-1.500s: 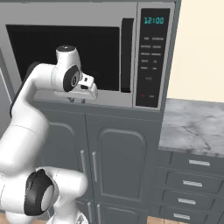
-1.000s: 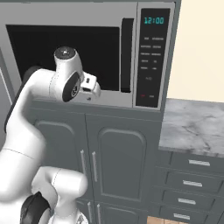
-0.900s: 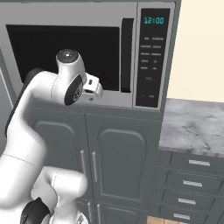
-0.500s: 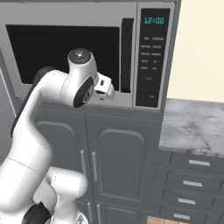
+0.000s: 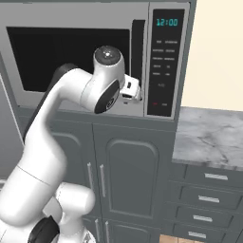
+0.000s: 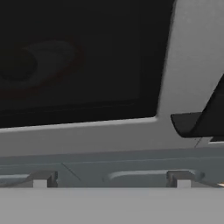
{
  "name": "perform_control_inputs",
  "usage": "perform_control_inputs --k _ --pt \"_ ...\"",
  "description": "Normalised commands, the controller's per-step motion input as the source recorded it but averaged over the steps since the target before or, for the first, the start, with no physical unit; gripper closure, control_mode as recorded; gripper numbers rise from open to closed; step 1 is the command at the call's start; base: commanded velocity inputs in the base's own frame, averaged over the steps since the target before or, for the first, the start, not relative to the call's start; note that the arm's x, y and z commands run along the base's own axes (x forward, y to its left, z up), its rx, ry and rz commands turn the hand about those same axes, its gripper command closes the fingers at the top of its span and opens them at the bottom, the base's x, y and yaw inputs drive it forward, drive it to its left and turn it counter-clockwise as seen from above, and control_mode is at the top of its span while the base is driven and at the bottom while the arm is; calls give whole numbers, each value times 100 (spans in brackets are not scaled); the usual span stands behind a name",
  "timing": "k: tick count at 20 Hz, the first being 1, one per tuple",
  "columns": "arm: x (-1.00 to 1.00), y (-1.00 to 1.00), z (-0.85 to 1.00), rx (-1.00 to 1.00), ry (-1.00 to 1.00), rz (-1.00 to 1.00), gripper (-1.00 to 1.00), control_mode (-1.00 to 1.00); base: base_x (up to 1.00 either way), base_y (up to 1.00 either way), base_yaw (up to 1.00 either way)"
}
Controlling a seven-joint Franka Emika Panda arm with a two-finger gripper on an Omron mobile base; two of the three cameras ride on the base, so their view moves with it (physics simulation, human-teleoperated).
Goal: Retrieve the reheated potato from the microwave, then place the potato, cheese, and condiment on the cutting board.
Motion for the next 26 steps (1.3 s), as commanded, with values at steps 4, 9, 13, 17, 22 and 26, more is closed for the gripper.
perform_control_inputs --k 4,9,13,17,22,26 --pt "-1 -50 24 0 -8 3 -100 -100 0 0 0" --pt "6 -36 13 0 -9 4 -100 -100 0 0 0" --pt "25 -25 10 0 -4 7 -100 -100 0 0 0" --pt "50 -20 5 0 0 9 -100 -100 0 0 0" --pt "51 -13 14 1 0 8 -100 -100 0 0 0" --pt "31 -9 26 0 0 2 -100 -100 0 0 0"
